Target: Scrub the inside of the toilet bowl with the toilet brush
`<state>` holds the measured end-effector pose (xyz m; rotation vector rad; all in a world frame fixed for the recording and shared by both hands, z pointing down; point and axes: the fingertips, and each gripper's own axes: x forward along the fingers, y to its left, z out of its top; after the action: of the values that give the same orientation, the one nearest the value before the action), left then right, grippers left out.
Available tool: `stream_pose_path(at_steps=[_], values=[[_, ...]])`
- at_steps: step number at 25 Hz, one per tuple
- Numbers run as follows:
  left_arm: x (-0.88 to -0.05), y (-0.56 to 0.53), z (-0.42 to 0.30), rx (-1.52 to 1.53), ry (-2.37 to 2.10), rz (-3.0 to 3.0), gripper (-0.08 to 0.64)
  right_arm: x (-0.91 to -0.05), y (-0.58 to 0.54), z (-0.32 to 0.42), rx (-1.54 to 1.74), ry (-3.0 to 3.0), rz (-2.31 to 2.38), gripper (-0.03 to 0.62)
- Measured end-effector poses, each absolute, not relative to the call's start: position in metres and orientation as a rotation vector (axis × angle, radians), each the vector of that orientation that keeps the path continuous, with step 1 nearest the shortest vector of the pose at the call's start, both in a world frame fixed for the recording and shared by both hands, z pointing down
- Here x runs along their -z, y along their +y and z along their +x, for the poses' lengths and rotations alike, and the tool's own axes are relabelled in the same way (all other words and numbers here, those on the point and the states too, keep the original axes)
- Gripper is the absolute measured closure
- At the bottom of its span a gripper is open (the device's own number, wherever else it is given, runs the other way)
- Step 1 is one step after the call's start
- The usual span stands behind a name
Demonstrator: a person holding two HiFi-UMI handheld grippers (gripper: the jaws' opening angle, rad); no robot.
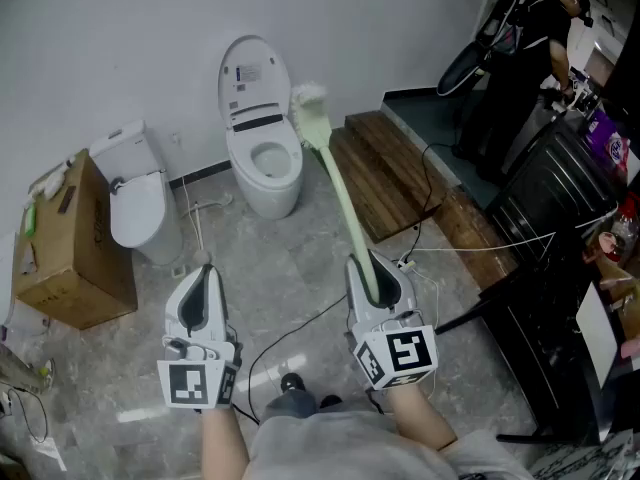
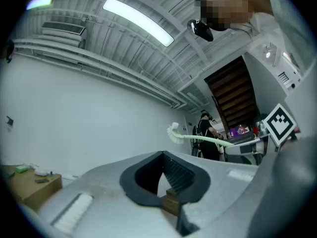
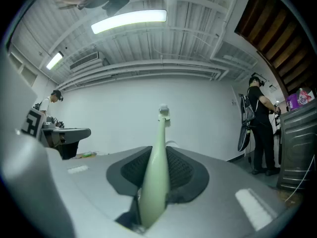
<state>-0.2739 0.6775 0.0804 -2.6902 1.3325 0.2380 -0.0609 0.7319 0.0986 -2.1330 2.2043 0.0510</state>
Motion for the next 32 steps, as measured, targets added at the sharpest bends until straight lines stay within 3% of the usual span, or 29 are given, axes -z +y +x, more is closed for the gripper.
stream_pose_path(at_steps=[32], values=[[-0.082, 0.578, -0.276, -0.284, 1.262, -2.685, 0.56, -0.122, 0.637, -0.073, -0.036, 2.234, -2.092, 0.505]])
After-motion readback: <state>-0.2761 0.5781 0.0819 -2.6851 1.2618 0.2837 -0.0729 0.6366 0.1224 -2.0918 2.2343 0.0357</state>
